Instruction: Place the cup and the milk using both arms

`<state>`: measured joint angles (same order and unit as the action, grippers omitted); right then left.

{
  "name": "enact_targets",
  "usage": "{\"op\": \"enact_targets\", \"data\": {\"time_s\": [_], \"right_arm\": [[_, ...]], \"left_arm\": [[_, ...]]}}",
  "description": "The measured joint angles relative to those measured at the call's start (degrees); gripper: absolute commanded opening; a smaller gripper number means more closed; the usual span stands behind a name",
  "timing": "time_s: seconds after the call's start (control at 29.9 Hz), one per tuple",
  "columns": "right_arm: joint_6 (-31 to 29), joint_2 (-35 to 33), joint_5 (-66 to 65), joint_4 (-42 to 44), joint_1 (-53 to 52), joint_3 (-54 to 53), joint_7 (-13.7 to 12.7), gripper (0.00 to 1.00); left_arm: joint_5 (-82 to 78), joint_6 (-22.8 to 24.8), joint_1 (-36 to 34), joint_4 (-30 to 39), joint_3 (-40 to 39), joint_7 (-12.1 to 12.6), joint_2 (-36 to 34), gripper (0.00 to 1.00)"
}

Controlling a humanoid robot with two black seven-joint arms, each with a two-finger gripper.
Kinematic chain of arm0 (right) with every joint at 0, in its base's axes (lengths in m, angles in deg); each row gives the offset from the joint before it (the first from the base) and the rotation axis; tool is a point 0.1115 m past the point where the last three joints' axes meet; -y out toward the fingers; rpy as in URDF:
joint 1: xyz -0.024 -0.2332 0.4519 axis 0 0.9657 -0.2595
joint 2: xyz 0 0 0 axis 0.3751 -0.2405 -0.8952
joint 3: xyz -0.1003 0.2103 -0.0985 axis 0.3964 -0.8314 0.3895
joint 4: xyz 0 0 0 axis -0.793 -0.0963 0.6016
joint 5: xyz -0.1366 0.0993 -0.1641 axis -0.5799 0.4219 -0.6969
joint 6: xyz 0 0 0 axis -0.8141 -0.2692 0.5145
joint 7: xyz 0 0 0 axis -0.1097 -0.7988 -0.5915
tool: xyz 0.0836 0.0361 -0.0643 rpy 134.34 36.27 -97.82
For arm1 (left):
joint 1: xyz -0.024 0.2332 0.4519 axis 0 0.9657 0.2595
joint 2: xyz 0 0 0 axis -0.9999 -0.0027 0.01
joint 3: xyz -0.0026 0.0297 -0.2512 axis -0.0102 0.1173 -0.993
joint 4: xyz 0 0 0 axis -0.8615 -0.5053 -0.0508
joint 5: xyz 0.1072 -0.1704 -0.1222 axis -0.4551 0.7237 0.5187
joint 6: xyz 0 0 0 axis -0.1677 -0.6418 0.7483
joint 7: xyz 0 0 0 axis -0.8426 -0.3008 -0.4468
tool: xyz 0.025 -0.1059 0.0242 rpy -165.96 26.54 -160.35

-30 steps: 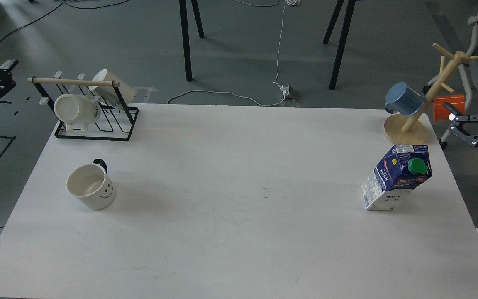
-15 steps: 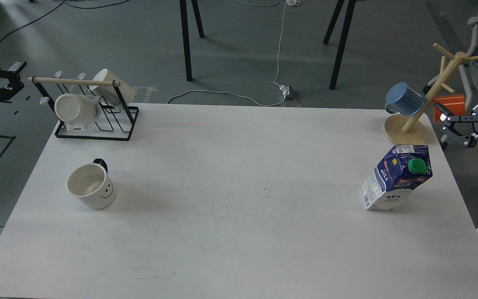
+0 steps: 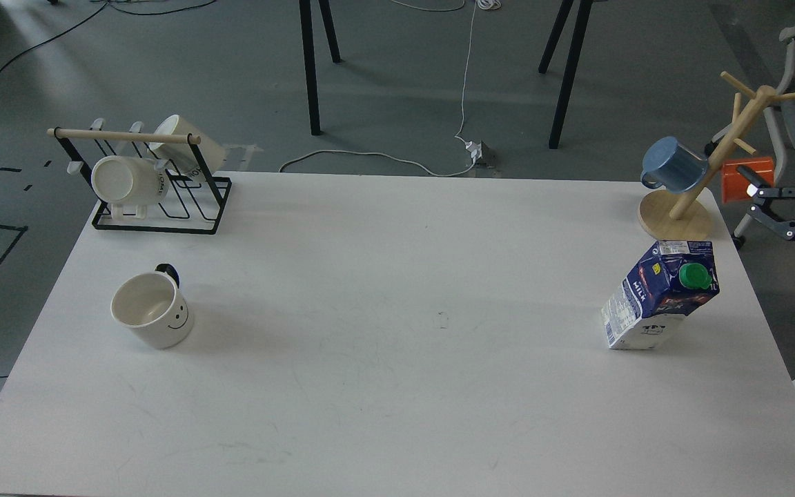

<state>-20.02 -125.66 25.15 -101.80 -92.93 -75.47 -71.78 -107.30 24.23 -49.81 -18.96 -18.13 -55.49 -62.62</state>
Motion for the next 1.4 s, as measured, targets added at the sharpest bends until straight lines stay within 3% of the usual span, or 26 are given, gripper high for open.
{"op": "enact_targets", "data": {"time_s": [0.07,0.2,0.3,0.6,0.87,1.1,1.3,1.4], "right_arm": [[0.00,-0.04,0.00,-0.15,0.00,-0.16,0.02,0.99],[0.00,-0.04,0.00,-0.25,-0.03,-0.22,0.02,0.99],[0.00,-0.04,0.00,-0.20,-0.07,-0.22,0.02,0.99],[0.00,-0.03,-0.46,0.24,0.00,0.18,0.02,0.99],[0.00,0.03,-0.53,1.06,0.09,0.47,0.02,0.99],[0.00,0.05,-0.53,1.07,0.18,0.56,0.01,0.99],[0.00,0.12,-0.56,1.07,0.32,0.70,0.01,0.99],[0.00,0.15,-0.56,1.06,0.46,0.73,0.01,0.99]], "left_arm": [[-5.16,0.00,-1.57,-0.57,0.06,-4.18,-0.44,0.99],[-16.31,-0.04,-3.83,-4.16,0.84,-15.58,-1.43,0.99],[-24.71,-0.03,-3.82,-2.99,2.62,-19.12,-1.47,0.99],[-34.83,-0.03,-2.40,13.83,15.85,-19.81,-6.20,0.99],[-47.74,-0.02,-1.89,18.52,22.16,-19.81,-5.54,0.99],[-47.91,-0.02,-1.68,16.91,27.71,-19.80,-6.13,1.00],[-48.32,-0.02,-1.61,5.89,29.87,-19.77,-5.68,1.00],[-48.91,-0.02,-1.76,3.54,32.13,-19.77,-5.60,0.99]]}}
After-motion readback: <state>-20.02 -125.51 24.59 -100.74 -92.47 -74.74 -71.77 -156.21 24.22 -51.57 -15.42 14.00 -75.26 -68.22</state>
